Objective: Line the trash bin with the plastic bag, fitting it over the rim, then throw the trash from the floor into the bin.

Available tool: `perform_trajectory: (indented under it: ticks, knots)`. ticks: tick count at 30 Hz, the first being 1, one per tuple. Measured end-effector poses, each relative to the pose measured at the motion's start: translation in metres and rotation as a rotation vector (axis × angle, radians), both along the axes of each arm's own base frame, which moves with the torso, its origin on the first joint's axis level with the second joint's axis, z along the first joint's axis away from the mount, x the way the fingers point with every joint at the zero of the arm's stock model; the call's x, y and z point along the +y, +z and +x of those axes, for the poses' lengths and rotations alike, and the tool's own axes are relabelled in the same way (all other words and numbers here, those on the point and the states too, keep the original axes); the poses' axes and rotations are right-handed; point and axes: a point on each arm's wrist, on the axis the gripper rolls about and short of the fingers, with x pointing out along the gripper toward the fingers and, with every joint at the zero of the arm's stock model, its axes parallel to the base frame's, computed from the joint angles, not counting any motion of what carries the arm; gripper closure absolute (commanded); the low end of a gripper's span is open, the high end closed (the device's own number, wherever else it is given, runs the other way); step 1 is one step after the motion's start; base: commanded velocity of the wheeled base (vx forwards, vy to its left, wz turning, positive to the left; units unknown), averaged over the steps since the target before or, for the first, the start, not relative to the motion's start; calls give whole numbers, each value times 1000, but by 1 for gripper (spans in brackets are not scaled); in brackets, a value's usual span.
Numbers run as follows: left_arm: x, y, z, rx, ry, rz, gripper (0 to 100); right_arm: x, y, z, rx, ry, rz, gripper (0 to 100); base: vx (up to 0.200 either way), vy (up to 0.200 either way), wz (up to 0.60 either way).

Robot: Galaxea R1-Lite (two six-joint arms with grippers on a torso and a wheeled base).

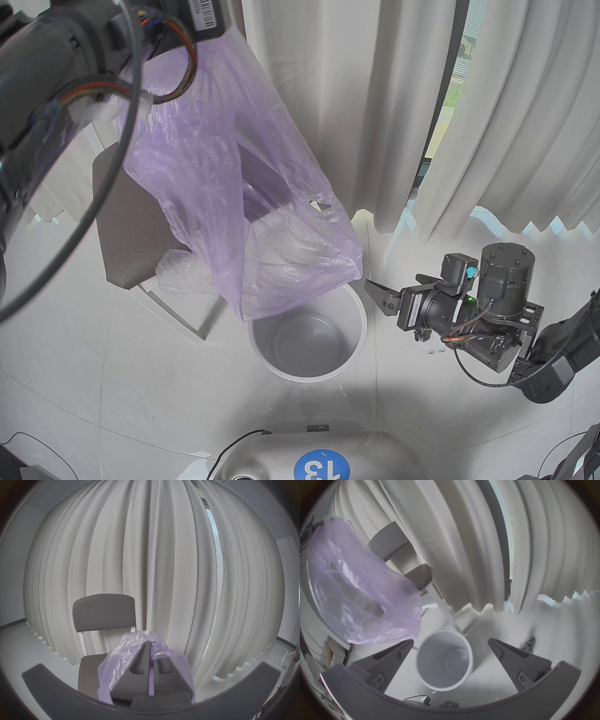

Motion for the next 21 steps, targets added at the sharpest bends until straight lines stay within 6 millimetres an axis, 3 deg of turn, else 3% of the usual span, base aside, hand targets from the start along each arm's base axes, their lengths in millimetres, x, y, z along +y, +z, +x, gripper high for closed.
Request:
perform_trajectory:
  ticks: [12, 21]
  knots:
    - [-3, -2, 1, 3, -1, 6, 100, 19, 9, -10, -18, 34, 91, 0, 0, 0, 0]
    - [-6, -3, 2, 6, -5, 12, 100, 38, 7, 5, -58, -48, 181, 0, 0, 0, 0]
